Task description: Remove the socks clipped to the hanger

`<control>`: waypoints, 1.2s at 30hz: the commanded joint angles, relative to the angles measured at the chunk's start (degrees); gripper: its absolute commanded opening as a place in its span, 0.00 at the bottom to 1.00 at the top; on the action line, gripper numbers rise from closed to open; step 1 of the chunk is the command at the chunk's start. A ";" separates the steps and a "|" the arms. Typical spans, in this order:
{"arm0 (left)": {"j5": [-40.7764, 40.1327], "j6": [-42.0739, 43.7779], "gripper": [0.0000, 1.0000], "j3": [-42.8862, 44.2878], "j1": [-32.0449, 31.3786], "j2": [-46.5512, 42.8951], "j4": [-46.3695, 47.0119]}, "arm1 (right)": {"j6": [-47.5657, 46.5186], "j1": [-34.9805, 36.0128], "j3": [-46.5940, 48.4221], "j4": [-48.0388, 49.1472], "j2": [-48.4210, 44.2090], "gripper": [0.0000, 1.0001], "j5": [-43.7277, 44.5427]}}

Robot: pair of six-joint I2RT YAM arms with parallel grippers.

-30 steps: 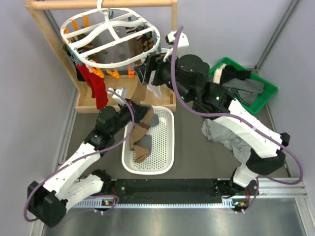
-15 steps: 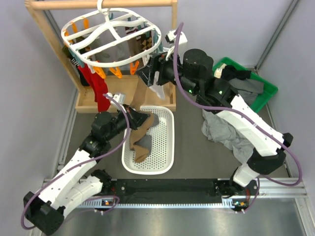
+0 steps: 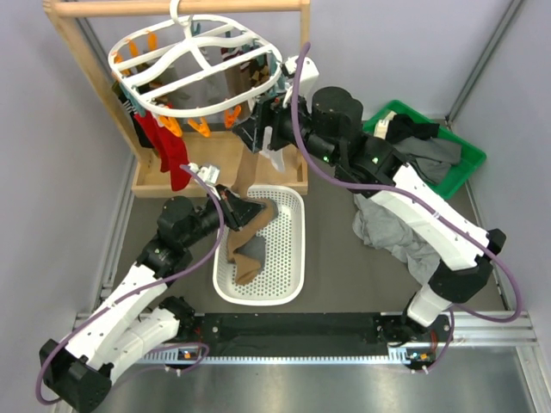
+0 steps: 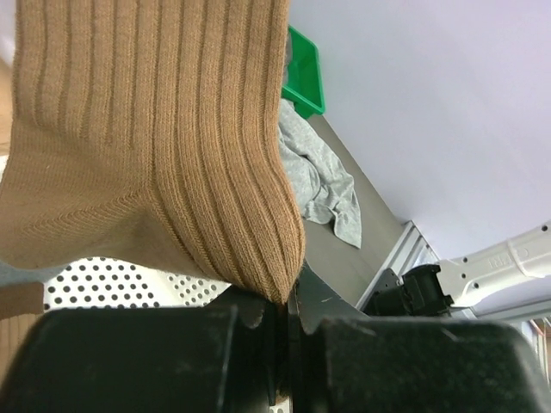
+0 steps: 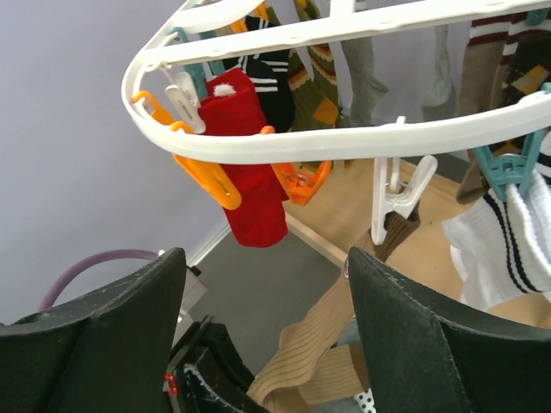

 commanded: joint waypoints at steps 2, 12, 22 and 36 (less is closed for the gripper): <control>2.86 -0.45 0.00 2.71 0.07 -0.41 2.08 | 1.43 -2.03 0.41 2.87 1.18 0.74 0.15; 6.73 -0.54 0.00 4.12 0.07 0.64 3.22 | 1.87 -4.84 -1.96 8.58 1.45 0.74 -4.42; 9.37 -0.71 0.00 3.95 -0.02 0.64 4.80 | 1.60 -6.69 -2.49 9.81 2.85 0.69 -3.89; 10.60 -0.36 0.00 5.35 0.07 1.70 4.80 | 2.40 -7.57 -0.56 11.74 5.40 0.58 -3.19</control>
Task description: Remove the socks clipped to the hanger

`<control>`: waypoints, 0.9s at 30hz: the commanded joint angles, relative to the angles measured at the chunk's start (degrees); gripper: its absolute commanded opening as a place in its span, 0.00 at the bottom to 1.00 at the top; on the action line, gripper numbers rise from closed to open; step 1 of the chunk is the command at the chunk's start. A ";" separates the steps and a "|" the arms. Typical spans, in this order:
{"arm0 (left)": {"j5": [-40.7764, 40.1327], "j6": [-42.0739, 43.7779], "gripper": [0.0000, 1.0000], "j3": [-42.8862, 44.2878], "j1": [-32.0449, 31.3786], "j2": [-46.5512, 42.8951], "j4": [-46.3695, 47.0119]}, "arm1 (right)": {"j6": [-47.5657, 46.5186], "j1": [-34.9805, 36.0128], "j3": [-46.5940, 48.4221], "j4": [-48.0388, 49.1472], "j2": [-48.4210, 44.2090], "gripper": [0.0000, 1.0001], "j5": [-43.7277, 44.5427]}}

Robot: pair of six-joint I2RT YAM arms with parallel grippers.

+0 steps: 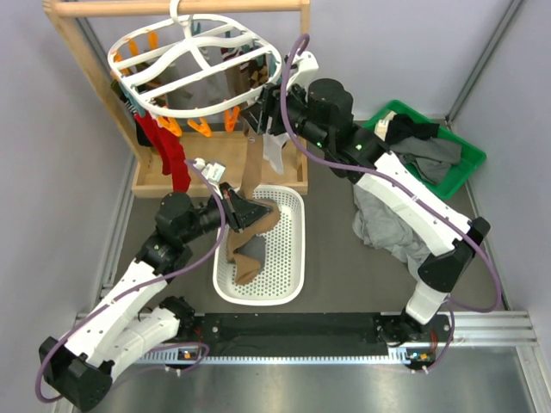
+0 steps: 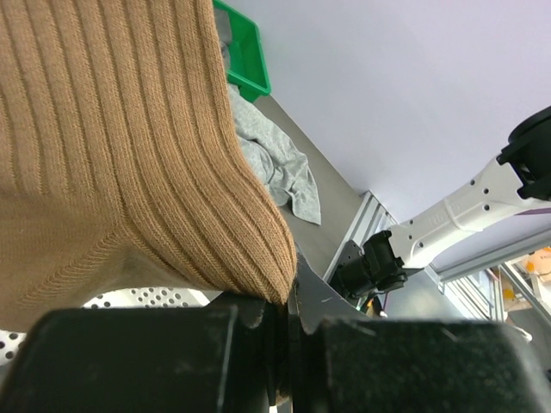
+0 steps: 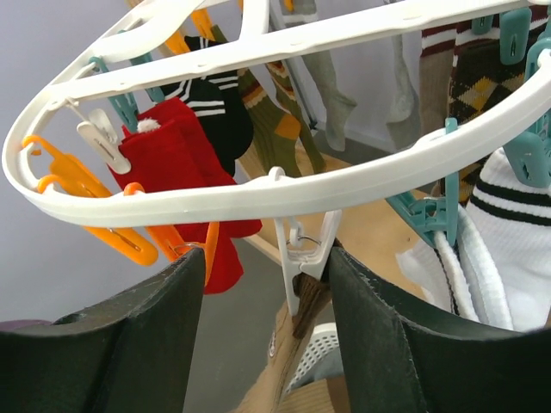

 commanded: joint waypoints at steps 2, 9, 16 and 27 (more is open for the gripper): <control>1.62 0.32 0.00 2.84 -0.02 0.45 3.73 | 0.23 -0.53 3.18 3.53 1.51 0.58 0.61; 1.88 0.14 0.00 3.28 -0.02 0.36 3.91 | 0.67 -1.05 4.59 2.12 2.66 0.58 2.45; 1.97 -0.03 0.00 2.93 0.07 0.19 3.64 | 1.11 -1.14 4.24 3.17 2.66 0.41 2.37; 1.36 -0.65 0.00 0.82 -0.02 -0.34 4.17 | 5.49 -1.23 3.27 6.07 2.75 0.46 3.51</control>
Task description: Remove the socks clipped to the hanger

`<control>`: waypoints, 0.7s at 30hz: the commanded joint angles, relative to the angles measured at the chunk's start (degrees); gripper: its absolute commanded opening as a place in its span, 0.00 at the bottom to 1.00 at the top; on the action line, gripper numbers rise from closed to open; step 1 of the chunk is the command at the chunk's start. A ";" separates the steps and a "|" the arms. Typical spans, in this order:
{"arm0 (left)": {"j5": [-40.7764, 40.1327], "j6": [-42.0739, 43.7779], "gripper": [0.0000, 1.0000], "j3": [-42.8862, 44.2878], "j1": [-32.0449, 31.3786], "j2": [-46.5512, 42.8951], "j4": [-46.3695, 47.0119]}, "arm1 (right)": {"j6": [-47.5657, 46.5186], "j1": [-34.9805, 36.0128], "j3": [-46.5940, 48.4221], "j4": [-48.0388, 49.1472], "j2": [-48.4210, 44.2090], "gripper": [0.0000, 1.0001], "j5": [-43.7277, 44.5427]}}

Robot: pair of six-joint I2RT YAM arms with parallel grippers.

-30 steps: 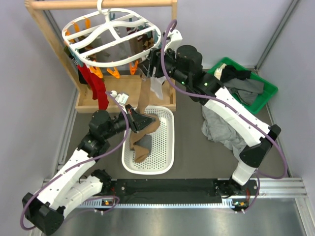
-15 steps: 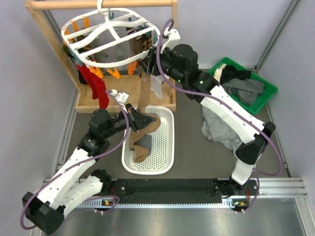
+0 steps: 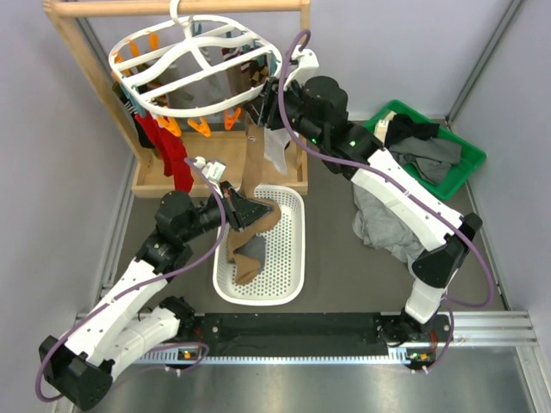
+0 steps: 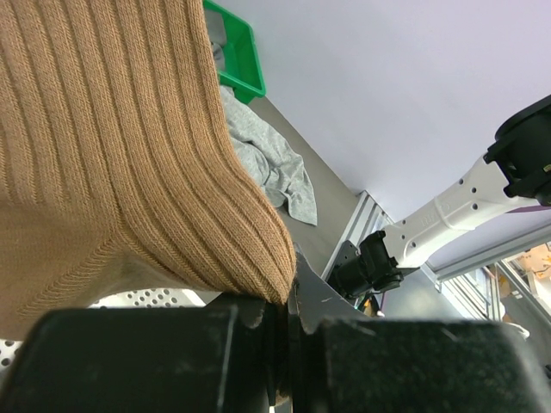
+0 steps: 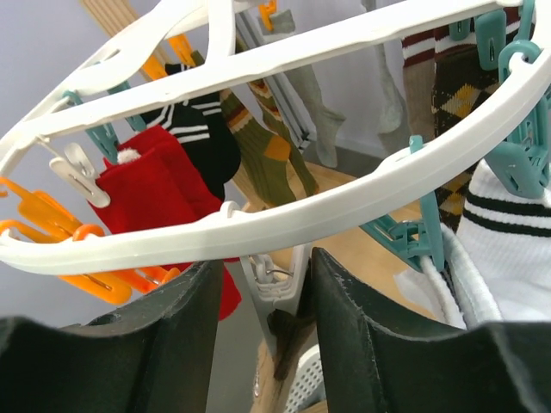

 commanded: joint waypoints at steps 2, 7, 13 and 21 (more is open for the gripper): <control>0.44 -0.65 0.00 -0.23 0.07 -0.86 4.04 | 3.62 -0.40 1.70 4.70 -0.01 0.43 2.09; 0.18 -0.56 0.00 -0.50 -0.02 -0.86 4.04 | 5.82 -0.40 1.52 5.40 -0.01 0.14 3.06; -1.66 0.05 0.00 -1.64 -0.02 -1.56 2.90 | 6.71 -0.40 1.26 4.88 -0.27 0.00 3.15; -4.22 -0.82 0.00 -4.53 0.07 -0.69 0.17 | 7.76 -0.40 2.31 2.94 -0.53 0.00 2.45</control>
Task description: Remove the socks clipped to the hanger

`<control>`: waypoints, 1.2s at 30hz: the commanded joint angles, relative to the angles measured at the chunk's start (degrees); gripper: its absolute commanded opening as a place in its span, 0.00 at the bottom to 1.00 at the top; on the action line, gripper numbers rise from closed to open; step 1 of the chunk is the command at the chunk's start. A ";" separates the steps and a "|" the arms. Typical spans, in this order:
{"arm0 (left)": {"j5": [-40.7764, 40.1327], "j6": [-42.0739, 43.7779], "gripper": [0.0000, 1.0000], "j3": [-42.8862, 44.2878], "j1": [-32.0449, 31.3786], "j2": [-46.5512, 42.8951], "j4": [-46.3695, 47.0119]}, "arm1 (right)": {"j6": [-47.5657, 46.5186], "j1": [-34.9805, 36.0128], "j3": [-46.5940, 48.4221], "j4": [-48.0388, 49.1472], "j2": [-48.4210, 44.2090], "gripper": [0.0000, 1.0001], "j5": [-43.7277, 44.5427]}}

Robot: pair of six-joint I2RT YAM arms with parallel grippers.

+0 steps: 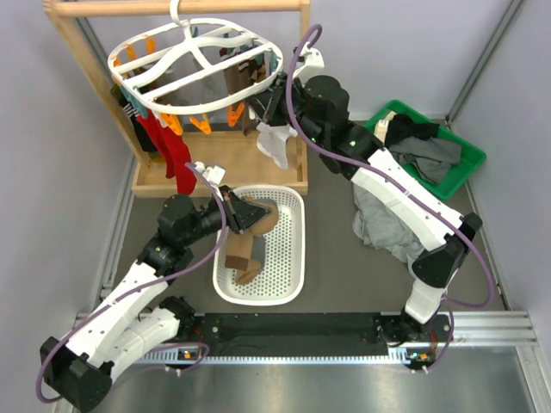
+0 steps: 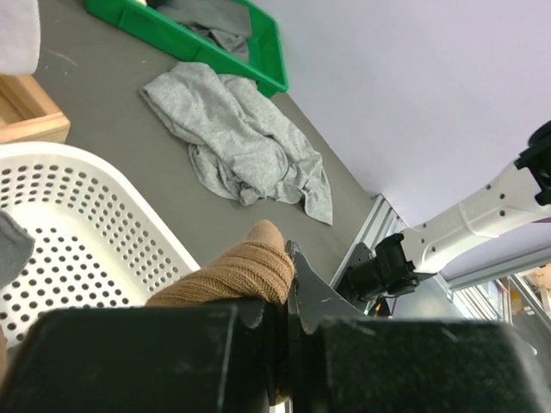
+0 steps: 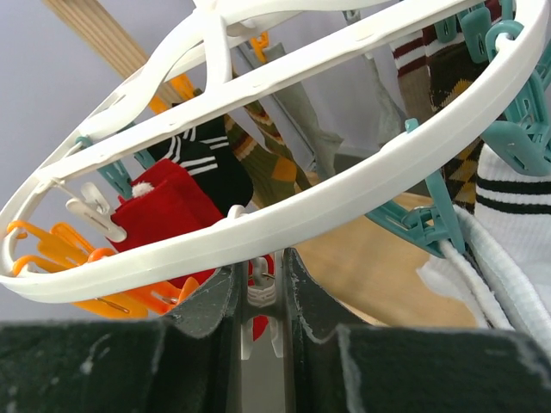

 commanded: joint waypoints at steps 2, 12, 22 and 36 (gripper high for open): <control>-0.26 -1.83 0.00 -3.40 -0.02 1.85 2.25 | 1.55 -0.27 2.49 0.89 -0.82 0.00 -0.19; -6.58 -2.46 0.55 -8.16 -0.02 6.16 -0.54 | 3.92 -0.36 2.05 -0.34 -1.26 0.00 -1.25; -15.19 2.99 0.99 0.89 -0.10 5.37 -11.62 | 5.51 0.52 3.71 -0.78 -0.30 0.00 -1.34; -29.68 -10.00 0.99 18.73 -0.10 8.88 -39.11 | 5.95 1.84 4.16 -1.75 -0.73 0.00 0.77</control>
